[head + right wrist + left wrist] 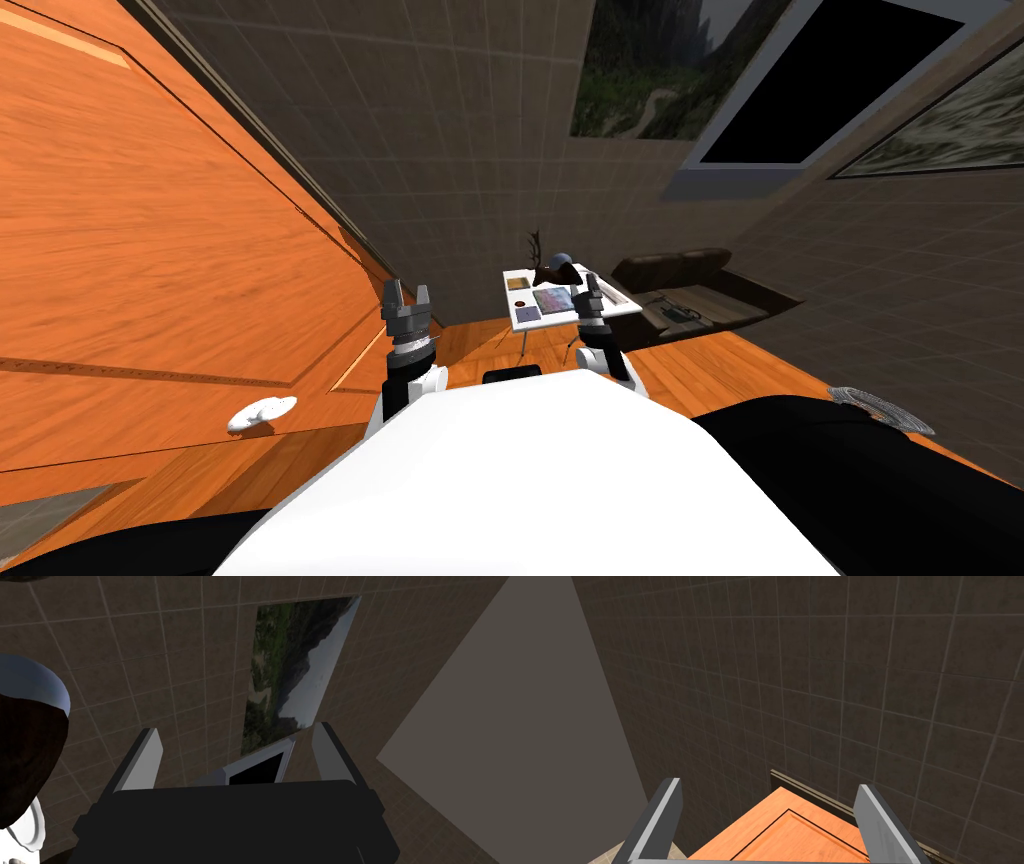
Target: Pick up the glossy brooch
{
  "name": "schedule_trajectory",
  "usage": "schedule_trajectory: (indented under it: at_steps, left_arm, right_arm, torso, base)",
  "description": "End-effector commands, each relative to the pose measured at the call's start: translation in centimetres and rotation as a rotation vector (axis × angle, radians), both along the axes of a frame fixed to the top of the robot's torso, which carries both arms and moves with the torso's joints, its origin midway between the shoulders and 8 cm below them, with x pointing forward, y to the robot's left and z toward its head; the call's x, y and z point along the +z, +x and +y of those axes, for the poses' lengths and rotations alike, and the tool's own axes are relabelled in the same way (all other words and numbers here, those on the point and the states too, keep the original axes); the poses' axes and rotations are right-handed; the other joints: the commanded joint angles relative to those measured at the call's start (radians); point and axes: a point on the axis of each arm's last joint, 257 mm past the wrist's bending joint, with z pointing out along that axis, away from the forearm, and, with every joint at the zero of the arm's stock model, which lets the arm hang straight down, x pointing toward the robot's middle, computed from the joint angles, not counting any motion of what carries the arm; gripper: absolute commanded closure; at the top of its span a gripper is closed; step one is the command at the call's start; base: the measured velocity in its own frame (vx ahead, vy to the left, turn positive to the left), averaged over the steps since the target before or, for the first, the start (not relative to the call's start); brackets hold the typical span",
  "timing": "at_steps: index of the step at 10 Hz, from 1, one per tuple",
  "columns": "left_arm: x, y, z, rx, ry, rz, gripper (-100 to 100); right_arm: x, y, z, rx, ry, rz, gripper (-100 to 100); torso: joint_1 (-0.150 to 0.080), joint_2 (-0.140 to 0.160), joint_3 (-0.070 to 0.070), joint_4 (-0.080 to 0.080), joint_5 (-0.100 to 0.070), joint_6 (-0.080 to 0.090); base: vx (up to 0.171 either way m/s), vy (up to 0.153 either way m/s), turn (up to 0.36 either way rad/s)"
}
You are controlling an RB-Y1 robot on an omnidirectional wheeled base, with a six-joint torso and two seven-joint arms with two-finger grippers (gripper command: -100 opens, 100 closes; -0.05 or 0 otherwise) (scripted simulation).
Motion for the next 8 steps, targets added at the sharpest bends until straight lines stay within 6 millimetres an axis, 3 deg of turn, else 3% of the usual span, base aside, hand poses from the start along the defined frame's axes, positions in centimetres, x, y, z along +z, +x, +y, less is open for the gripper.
schedule_trajectory:
  at_steps: [1,8]
  left_arm:
    - [0.0,0.0,0.0,0.000,0.000,0.000,0]
    - [0.0,0.0,0.0,0.000,0.000,0.000,0]
  right_arm:
    - [-0.5,0.1,-0.3,0.003,-0.058,0.025,-100]
    - [-2.8,0.3,-1.3,0.016,-0.282,0.116,-100]
  torso:
    - [0.000,0.000,0.000,0.000,0.000,0.000]
    - [0.000,-0.001,-0.001,0.000,0.000,0.000]
  base:
    - [-0.054,0.041,0.002]
    - [-0.052,0.049,0.011]
